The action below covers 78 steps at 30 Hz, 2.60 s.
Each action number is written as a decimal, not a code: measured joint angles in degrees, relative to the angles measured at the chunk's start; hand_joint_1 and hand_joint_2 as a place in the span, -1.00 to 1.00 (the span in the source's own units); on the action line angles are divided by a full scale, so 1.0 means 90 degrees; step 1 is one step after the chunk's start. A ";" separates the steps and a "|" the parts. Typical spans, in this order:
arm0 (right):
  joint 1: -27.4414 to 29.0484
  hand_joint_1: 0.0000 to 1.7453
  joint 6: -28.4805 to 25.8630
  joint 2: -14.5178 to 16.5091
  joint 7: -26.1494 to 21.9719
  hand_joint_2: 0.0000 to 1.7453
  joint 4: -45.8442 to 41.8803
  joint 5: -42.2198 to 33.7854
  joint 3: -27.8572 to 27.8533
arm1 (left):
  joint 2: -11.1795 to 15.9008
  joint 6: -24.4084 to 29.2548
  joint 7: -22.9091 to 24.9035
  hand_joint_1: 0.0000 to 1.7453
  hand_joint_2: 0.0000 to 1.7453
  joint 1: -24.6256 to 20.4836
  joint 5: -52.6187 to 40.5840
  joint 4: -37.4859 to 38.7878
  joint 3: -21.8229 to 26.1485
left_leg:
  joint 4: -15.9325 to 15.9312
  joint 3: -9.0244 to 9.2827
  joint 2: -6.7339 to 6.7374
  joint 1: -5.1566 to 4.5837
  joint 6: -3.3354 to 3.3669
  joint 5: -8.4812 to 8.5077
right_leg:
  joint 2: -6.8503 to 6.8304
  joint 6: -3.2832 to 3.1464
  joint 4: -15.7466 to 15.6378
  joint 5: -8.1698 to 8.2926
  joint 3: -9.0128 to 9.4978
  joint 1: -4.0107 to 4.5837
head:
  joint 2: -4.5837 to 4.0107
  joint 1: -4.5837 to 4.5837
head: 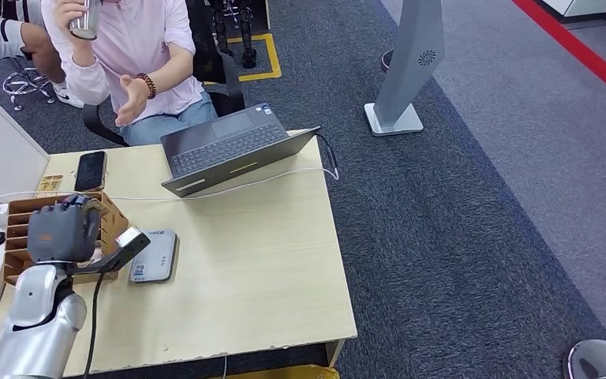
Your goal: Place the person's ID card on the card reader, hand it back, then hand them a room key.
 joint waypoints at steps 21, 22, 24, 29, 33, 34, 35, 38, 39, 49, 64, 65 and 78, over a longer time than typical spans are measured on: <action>0.0000 -1.00 0.0010 0.0002 -0.0004 1.00 0.0000 0.0132 -0.0123 | 0.0606 -0.0129 0.0000 1.00 1.00 -0.1413 0.0091 0.0129 0.0146 | 0.0001 -0.0005 -0.0003 -0.0001 0.0000 0.0002 | -0.0001 -0.0001 0.0000 0.0001 -0.0003 0.0000 | 0.0000 -0.0001; 0.0000 -1.00 0.0010 0.0002 -0.0001 1.00 0.0000 0.0133 -0.0128 | 0.0606 -0.0120 -0.0001 1.00 1.00 -0.1432 0.0087 0.0159 0.0146 | 0.0001 -0.0005 -0.0003 -0.0001 0.0000 0.0002 | -0.0001 -0.0001 0.0000 0.0001 -0.0003 0.0000 | 0.0000 -0.0001; 0.0000 -1.00 0.0010 0.0002 0.0002 1.00 0.0000 0.0134 -0.0135 | 0.0603 -0.0110 -0.0001 1.00 1.00 -0.1461 0.0075 0.0219 0.0146 | 0.0001 -0.0005 -0.0003 -0.0002 0.0000 0.0002 | -0.0001 -0.0001 0.0000 0.0001 -0.0004 0.0000 | 0.0000 0.0000; 0.0000 -1.00 0.0010 0.0002 0.0002 1.00 -0.0002 0.0135 -0.0143 | 0.0579 -0.0090 0.0001 1.00 1.00 -0.1495 0.0041 0.0327 0.0146 | 0.0001 -0.0005 -0.0002 -0.0003 0.0001 0.0002 | -0.0001 -0.0001 -0.0001 0.0001 -0.0004 -0.0001 | 0.0000 0.0000; -0.0001 -1.00 0.0015 0.0002 -0.0001 1.00 -0.0002 0.0142 -0.0146 | 0.0546 -0.0086 -0.0005 0.50 1.00 -0.1505 0.0045 0.0376 0.0146 | 0.0001 -0.0004 -0.0002 -0.0003 0.0001 0.0002 | -0.0001 -0.0001 -0.0001 0.0001 -0.0004 -0.0001 | 0.0000 0.0000; -0.0001 -1.00 0.0018 0.0002 -0.0002 1.00 -0.0002 0.0149 -0.0148 | 0.0535 -0.0082 -0.0011 0.00 1.00 -0.1505 0.0050 0.0379 0.0146 | 0.0001 -0.0004 -0.0002 -0.0003 0.0001 0.0002 | -0.0001 -0.0001 -0.0001 0.0001 -0.0004 -0.0001 | 0.0000 0.0000; -0.0001 -1.00 0.0022 0.0002 -0.0004 1.00 -0.0002 0.0161 -0.0150 | 0.0519 -0.0077 -0.0021 -0.50 1.00 -0.1504 0.0055 0.0381 0.0146 | 0.0001 -0.0004 -0.0003 -0.0002 0.0001 0.0002 | -0.0001 -0.0001 -0.0001 0.0001 -0.0004 -0.0001 | 0.0000 0.0000; -0.0001 -1.00 0.0027 0.0002 -0.0004 1.00 -0.0002 0.0197 -0.0157 | 0.0458 -0.0073 -0.0043 -1.00 1.00 -0.1492 0.0068 0.0381 0.0146 | 0.0001 -0.0005 -0.0003 -0.0002 0.0001 0.0002 | -0.0002 -0.0001 -0.0001 0.0001 -0.0003 -0.0001 | 0.0000 -0.0001; -0.0001 -1.00 0.0027 0.0002 -0.0004 1.00 -0.0002 0.0203 -0.0161 | 0.0435 -0.0074 -0.0044 -1.00 1.00 -0.1483 0.0073 0.0381 0.0146 | 0.0001 -0.0005 -0.0003 -0.0002 0.0001 0.0002 | -0.0002 -0.0001 -0.0001 0.0001 -0.0003 -0.0001 | 0.0000 -0.0001; 0.0000 -1.00 -0.0002 0.0002 0.0002 1.00 -0.0003 0.0254 -0.0307 | 0.0195 -0.0019 -0.0215 -1.00 1.00 -0.1037 0.0488 -0.0055 0.0144 | 0.0001 -0.0005 -0.0001 -0.0004 0.0001 0.0001 | 0.0000 -0.0001 -0.0001 0.0001 -0.0004 -0.0001 | 0.0000 -0.0001; 0.0042 -1.00 -0.0253 0.0021 0.0050 1.00 -0.0002 -0.0089 -0.0849 | -0.0270 -0.0251 -0.0452 -1.00 1.00 0.2033 0.1220 -0.3002 -0.0054 | -0.0001 0.0005 0.0033 -0.0017 0.0009 -0.0032 | 0.0030 0.0017 -0.0006 -0.0022 -0.0005 -0.0017 | 0.0000 -0.0003; 0.0046 -1.00 -0.0273 0.0022 0.0051 1.00 -0.0002 -0.0115 -0.0902 | -0.0297 -0.0303 -0.0415 -1.00 1.00 0.2344 0.1194 -0.3196 -0.0104 | -0.0001 0.0003 0.0033 -0.0016 0.0010 -0.0034 | 0.0029 0.0018 -0.0008 -0.0023 -0.0006 -0.0017 | 0.0000 -0.0003; 0.0049 -1.00 -0.0325 0.0036 0.0129 1.00 -0.0002 -0.0197 -0.1253 | -0.0348 -0.0897 0.0030 -1.00 1.00 0.3775 0.1158 -0.3773 -0.0177 | -0.0002 0.0001 0.0022 -0.0015 0.0015 -0.0035 | 0.0010 0.0021 -0.0012 -0.0026 0.0001 -0.0017 | 0.0000 -0.0001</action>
